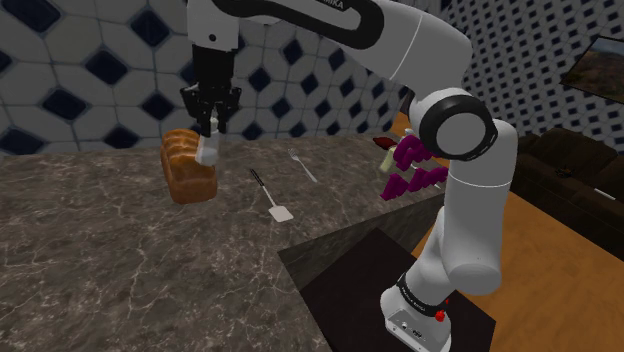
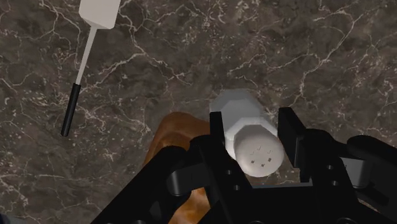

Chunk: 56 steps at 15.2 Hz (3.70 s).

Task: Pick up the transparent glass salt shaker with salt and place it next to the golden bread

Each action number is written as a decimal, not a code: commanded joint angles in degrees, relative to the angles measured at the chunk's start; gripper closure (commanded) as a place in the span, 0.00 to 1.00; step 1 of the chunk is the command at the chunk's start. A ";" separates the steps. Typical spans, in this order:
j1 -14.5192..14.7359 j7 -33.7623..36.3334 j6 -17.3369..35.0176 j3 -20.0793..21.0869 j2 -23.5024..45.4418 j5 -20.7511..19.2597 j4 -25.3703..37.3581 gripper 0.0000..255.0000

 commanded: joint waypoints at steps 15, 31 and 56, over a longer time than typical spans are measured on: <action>-0.12 -0.81 13.46 -0.02 -2.52 0.29 -15.94 1.00; -0.17 -1.78 25.23 -0.14 -1.39 0.32 -26.62 1.00; -0.37 -2.15 25.39 -0.29 -0.53 0.23 -25.96 0.00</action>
